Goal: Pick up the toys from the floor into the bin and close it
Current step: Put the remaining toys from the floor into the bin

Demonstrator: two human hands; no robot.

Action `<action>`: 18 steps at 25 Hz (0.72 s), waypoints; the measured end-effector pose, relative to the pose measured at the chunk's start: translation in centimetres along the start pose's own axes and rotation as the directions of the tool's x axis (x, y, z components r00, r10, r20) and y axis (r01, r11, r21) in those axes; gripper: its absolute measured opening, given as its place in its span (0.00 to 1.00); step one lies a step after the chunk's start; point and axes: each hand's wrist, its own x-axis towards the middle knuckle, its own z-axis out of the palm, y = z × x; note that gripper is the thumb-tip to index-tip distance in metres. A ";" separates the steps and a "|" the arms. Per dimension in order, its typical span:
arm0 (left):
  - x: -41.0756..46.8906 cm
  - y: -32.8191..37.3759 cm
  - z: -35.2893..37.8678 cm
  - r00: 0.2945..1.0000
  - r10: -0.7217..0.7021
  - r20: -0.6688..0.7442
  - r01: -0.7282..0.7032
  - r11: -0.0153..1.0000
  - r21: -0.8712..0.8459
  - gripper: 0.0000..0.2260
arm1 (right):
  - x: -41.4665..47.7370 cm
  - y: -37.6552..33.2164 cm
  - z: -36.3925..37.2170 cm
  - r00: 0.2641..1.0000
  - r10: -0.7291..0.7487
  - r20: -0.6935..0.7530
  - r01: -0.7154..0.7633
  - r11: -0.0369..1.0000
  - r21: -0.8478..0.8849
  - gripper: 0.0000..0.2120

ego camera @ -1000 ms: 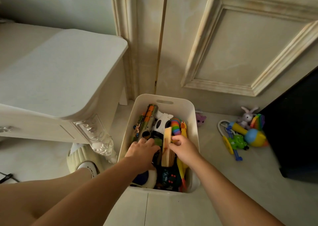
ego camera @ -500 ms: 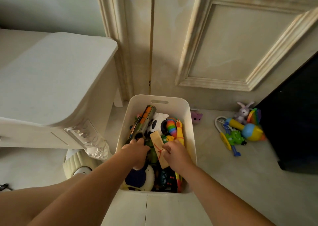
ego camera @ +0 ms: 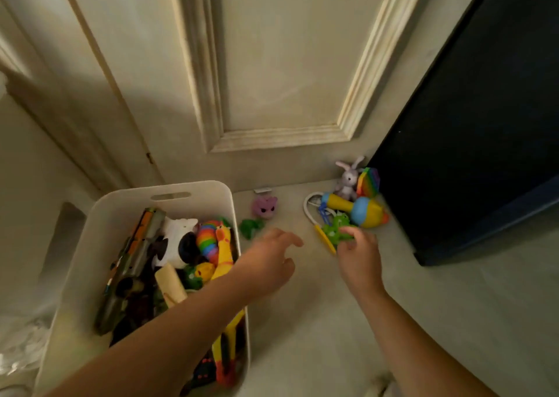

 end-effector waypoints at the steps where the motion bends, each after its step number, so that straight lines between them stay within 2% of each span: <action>1: 1.7 -0.2 1.1 0.999 -0.024 0.049 0.024 1.000 0.001 0.19 | 1.9 1.8 -0.5 0.999 0.050 0.006 -0.050 0.998 -0.043 0.15; 5: 8.2 -1.2 4.6 0.981 -0.131 0.141 0.128 0.991 0.028 0.21 | 10.7 7.9 -0.4 0.992 0.099 0.078 -0.078 0.969 -0.234 0.29; 8: 11.5 -1.9 6.4 0.974 -0.139 0.180 0.134 0.990 0.043 0.23 | 17.2 10.8 1.4 0.980 0.172 0.105 -0.137 0.952 -0.274 0.45; 11: 14.1 -3.0 7.5 0.960 -0.165 0.224 0.153 0.986 0.073 0.25 | 22.5 13.5 3.8 0.961 0.243 0.130 -0.208 0.948 -0.240 0.53; 13: 15.5 -3.5 7.9 0.953 -0.182 0.240 0.165 0.982 0.091 0.26 | 22.6 11.7 3.9 0.959 0.264 0.104 -0.240 0.949 -0.204 0.49; 16: 16.8 -3.6 7.9 0.964 -0.178 0.199 0.166 0.983 0.072 0.29 | 22.2 10.8 3.4 0.970 0.241 -0.016 -0.240 0.961 -0.140 0.40; 18: 16.9 -3.7 7.5 0.985 -0.171 0.029 0.167 0.979 0.114 0.32 | 21.2 10.5 2.7 0.989 0.120 -0.089 -0.129 0.986 -0.105 0.41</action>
